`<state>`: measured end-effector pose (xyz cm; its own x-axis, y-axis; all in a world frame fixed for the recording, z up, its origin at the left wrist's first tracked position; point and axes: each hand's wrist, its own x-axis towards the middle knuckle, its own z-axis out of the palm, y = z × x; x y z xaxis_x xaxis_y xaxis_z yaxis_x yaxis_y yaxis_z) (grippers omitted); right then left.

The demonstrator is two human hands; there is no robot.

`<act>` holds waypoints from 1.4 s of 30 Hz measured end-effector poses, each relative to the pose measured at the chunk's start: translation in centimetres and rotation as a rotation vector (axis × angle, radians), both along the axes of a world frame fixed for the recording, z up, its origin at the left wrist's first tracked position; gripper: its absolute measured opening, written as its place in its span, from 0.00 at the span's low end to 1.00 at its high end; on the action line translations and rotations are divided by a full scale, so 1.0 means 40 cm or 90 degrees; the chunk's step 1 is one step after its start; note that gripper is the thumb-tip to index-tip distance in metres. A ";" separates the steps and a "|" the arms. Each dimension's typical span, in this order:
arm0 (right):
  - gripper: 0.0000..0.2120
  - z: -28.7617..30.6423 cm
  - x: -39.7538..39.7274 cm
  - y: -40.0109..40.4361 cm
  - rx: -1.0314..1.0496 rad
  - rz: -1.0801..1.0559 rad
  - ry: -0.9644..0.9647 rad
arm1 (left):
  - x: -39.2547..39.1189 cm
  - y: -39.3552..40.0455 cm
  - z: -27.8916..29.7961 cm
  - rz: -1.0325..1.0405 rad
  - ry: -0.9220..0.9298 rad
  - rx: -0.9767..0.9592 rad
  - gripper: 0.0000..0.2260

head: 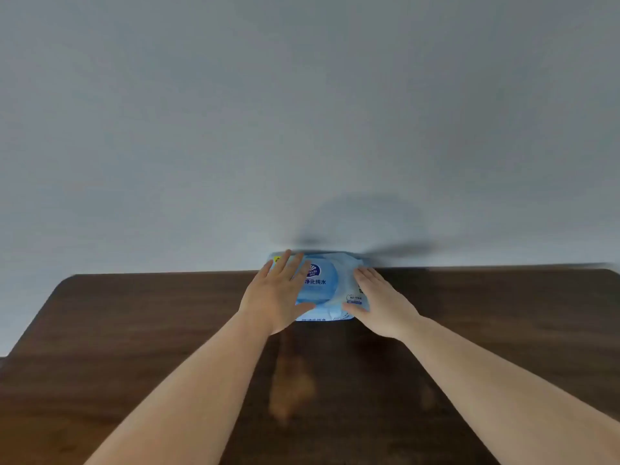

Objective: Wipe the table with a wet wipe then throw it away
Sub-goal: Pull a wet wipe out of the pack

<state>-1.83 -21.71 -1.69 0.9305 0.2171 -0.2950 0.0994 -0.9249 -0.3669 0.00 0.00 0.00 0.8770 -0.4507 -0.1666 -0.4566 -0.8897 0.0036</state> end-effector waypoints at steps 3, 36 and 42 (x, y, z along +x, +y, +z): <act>0.38 -0.016 0.023 0.006 0.030 -0.002 0.003 | 0.028 -0.015 -0.020 -0.001 0.006 -0.001 0.32; 0.16 0.021 0.093 0.120 0.037 0.000 -0.103 | 0.004 -0.012 -0.010 0.482 -0.049 -0.599 0.12; 0.11 -0.010 0.113 0.201 0.022 -0.044 -0.156 | 0.010 -0.010 -0.008 0.427 -0.044 -0.564 0.20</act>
